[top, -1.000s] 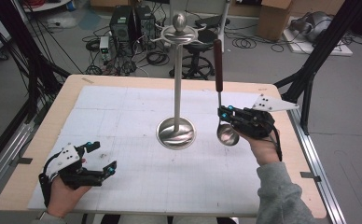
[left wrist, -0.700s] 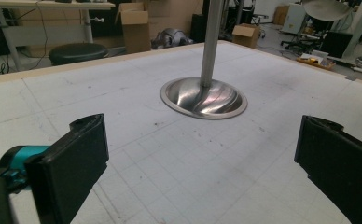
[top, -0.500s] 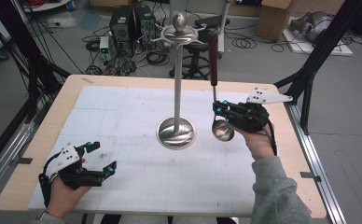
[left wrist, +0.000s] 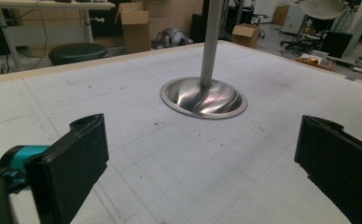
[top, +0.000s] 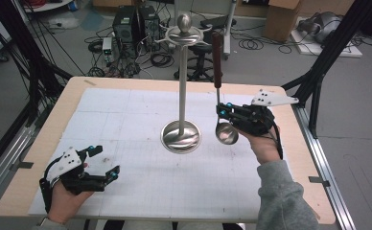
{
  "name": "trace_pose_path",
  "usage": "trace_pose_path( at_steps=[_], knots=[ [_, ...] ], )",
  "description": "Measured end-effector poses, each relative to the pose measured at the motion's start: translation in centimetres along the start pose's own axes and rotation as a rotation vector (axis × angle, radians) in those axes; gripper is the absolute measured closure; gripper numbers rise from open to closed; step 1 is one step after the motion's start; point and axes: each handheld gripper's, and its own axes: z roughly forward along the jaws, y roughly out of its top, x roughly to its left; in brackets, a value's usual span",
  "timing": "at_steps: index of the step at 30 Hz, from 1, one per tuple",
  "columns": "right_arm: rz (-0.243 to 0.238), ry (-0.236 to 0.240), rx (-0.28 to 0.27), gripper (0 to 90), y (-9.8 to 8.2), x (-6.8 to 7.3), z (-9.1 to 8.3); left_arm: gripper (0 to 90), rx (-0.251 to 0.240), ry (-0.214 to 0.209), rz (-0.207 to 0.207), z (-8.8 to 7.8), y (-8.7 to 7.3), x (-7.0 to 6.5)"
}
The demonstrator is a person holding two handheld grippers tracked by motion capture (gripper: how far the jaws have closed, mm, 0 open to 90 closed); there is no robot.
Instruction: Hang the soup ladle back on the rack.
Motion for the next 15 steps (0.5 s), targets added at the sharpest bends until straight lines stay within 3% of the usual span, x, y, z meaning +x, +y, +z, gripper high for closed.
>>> trace_pose_path(
  at_steps=[15],
  knots=[
    [-0.002,0.005,0.021,84.5,0.01,0.02,0.53,3.2,0.0,-0.002,0.003,0.01,0.01,-0.02]
  ],
)
